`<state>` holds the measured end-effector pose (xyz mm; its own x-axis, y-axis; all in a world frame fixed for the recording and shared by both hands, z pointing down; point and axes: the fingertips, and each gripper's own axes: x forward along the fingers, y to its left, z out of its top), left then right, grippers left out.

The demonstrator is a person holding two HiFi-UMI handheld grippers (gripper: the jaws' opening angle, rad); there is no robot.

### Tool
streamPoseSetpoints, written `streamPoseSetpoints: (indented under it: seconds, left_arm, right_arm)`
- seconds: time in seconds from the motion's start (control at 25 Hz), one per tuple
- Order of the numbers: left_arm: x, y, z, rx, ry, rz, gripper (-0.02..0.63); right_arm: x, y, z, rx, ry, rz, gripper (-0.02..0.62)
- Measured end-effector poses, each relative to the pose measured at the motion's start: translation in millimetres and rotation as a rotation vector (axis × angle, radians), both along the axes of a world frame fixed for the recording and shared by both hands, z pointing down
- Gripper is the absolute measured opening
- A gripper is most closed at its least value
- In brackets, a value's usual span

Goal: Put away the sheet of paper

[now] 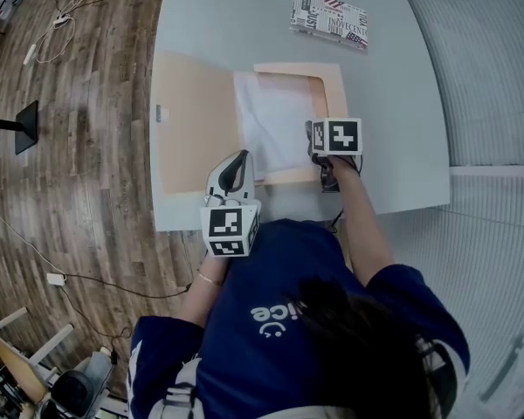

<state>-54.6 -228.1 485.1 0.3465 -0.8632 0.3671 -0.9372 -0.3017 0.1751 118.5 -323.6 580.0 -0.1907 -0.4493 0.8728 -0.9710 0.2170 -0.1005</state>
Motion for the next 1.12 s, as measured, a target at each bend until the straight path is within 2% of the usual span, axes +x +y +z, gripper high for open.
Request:
streamPoseSetpoints:
  seconds: [0.12, 0.28, 0.4, 0.56, 0.68, 0.8, 0.92, 1.12]
  left_arm:
    - [-0.2, 1.3, -1.7, 0.005, 0.006, 0.0, 0.005]
    - [1.1, 1.1, -1.7, 0.01, 0.014, 0.005, 0.005]
    - [0.8, 1.5, -4.4, 0.014, 0.025, 0.005, 0.005]
    - [2.5, 0.4, -9.4, 0.022, 0.039, 0.013, 0.005]
    - [3.1, -0.7, -12.0, 0.032, 0.037, 0.021, 0.005]
    - [5.2, 0.0, -13.5, 0.038, 0.038, 0.028, 0.005]
    - [8.3, 1.8, -12.4, 0.035, 0.041, 0.038, 0.005]
    - [16.6, 8.1, -7.4, 0.02, 0.04, 0.06, 0.005]
  right_arm:
    - [-4.7, 2.7, -16.5, 0.052, -0.122, 0.019, 0.293]
    - [-4.6, 9.3, -36.7, 0.12, -0.188, 0.013, 0.291]
    - [-5.8, 14.5, -56.7, 0.218, -0.207, -0.006, 0.271]
    - [-7.6, 26.5, -88.1, 0.408, -0.201, -0.023, 0.184]
    - [-14.6, 39.3, -97.8, 0.494, -0.163, -0.038, 0.181]
    - [-22.4, 56.8, -98.6, 0.523, -0.139, -0.059, 0.18]
    - [-28.4, 73.8, -91.4, 0.508, -0.14, -0.066, 0.176]
    - [-30.2, 91.6, -86.6, 0.516, -0.145, -0.057, 0.121]
